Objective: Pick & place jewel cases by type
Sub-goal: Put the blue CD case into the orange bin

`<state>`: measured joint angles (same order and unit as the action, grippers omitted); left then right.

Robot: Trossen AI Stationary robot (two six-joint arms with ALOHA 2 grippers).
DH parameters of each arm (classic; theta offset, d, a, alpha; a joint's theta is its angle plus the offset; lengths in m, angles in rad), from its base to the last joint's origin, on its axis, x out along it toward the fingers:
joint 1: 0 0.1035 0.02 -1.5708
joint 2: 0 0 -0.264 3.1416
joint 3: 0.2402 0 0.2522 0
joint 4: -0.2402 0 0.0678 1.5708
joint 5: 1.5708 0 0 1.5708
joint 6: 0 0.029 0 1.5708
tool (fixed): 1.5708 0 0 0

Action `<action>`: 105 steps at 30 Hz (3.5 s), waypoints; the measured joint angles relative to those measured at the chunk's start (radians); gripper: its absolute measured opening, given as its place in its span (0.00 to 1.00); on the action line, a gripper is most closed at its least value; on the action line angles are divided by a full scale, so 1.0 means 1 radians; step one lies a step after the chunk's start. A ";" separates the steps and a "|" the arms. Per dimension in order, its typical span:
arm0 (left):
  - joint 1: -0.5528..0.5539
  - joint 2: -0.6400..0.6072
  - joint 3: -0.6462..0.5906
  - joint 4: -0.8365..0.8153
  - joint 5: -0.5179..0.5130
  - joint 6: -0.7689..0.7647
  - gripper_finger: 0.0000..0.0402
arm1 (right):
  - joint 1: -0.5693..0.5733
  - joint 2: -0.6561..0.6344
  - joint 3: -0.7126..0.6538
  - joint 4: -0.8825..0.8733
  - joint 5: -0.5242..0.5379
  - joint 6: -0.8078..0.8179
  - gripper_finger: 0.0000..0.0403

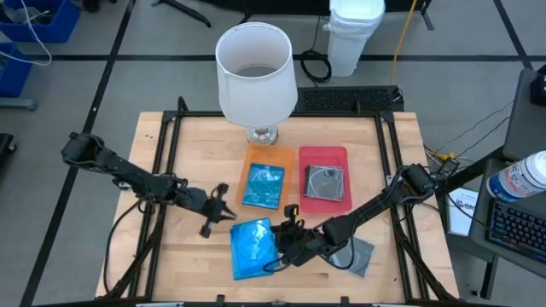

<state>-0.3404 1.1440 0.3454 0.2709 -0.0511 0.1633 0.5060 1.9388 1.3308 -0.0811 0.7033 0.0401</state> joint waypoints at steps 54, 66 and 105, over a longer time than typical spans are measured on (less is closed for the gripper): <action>-0.474 0.581 0.602 -0.460 -0.294 -0.130 0.10 | 0.107 -0.086 -0.158 0.047 -0.373 0.857 0.22; -0.476 0.581 0.601 -0.545 -0.330 -0.113 0.10 | 0.013 -0.086 -0.377 0.421 -0.526 1.211 0.40; -0.504 0.600 0.598 -0.615 -0.423 -0.132 0.10 | -0.020 -0.008 -0.227 0.222 -0.496 1.332 0.35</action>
<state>-0.8440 1.7436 0.9432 -0.3443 -0.4740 0.0315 0.4858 1.9305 1.1034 0.1405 0.2070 1.3717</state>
